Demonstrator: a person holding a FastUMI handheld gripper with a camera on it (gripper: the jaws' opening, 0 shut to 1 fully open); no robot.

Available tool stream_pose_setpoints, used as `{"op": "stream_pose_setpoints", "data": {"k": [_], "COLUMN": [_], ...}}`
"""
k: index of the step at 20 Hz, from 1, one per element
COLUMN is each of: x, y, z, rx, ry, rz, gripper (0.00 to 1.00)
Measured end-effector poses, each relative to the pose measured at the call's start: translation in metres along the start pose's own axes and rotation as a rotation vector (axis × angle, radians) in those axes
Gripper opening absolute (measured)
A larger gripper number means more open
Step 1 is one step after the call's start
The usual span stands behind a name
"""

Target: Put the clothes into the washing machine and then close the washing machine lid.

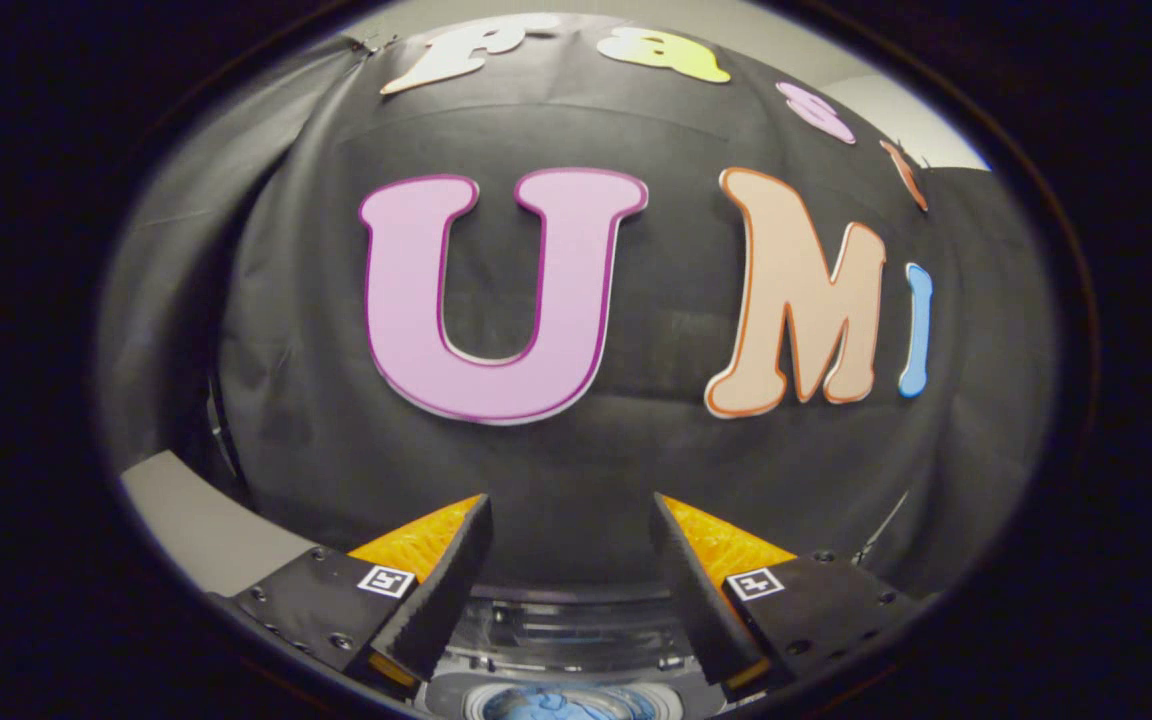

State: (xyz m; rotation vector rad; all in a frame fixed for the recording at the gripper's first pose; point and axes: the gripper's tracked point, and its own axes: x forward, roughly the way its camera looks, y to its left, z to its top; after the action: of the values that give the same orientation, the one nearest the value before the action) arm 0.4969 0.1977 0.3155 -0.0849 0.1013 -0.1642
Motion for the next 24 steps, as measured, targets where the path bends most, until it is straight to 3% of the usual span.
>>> {"op": "stream_pose_setpoints", "data": {"k": [6, 14, 24], "x": [0.045, 0.078, 0.102], "y": [-0.002, 0.016, 0.009], "z": [0.007, -0.024, -0.083], "rx": [-0.048, -0.176, -0.105], "ry": [-0.059, -0.037, 0.135], "rz": [-0.018, 0.009, 0.060], "gripper": [0.97, 0.97, 0.97]}}
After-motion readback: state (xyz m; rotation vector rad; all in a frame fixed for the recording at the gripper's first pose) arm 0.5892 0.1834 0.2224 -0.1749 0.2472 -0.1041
